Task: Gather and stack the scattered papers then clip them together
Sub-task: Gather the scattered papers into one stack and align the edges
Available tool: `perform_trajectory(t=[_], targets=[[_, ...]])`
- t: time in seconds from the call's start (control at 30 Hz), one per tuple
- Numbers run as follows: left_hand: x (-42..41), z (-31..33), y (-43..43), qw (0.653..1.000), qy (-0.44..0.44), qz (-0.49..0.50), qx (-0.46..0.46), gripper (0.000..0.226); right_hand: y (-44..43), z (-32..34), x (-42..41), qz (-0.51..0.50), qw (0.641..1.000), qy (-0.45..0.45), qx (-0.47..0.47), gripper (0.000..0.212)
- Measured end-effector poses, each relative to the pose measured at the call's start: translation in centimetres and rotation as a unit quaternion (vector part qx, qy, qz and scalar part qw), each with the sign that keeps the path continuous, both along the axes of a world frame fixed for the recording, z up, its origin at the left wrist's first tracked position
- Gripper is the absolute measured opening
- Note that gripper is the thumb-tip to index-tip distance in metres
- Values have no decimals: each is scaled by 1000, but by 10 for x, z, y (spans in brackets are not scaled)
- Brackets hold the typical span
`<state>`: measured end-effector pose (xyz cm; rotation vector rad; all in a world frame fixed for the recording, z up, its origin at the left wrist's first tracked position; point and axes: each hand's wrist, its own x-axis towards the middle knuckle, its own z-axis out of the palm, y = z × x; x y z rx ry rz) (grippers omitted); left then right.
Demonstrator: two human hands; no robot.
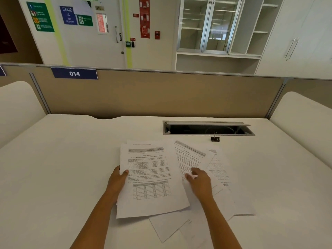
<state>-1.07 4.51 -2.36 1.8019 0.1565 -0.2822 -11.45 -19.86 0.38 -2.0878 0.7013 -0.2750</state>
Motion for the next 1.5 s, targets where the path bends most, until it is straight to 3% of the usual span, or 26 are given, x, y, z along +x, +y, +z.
perform_trajectory(t=[0.1,0.17,0.3,0.4,0.57,0.7,0.83,1.0,1.2,1.33,1.5], targets=[[0,0,0,1000,-1,3,3,42,-20,3,0,-129,986,5,106,56],[0,1,-1,1000,-5,2,5,42,-29,3,1,-149,974,17,167,60],[1,1,-1,1000,-6,-1,11,43,-31,3,11,-144,952,2,270,43],[0,2,-2,1000,-4,5,11,43,-31,6,17,-135,946,3,293,6],[-1,3,-3,1000,-4,9,13,42,-22,8,15,-63,938,6,341,17],[-2,3,-3,1000,-7,8,9,41,-16,4,8,-34,958,26,284,24],[-2,3,-2,1000,-7,3,3,41,-35,40,-6,-75,995,-22,63,37],[-2,3,-1,1000,-13,-2,9,42,-63,124,-34,-99,982,-142,-75,36],[-5,7,0,1000,-14,-19,14,42,-63,162,-37,-57,968,-243,8,36],[-6,9,1,999,-22,-24,-9,41,-43,116,-6,-13,982,-186,34,36],[-3,12,1,993,71,17,-92,76,0,49,13,33,994,-92,47,44]])
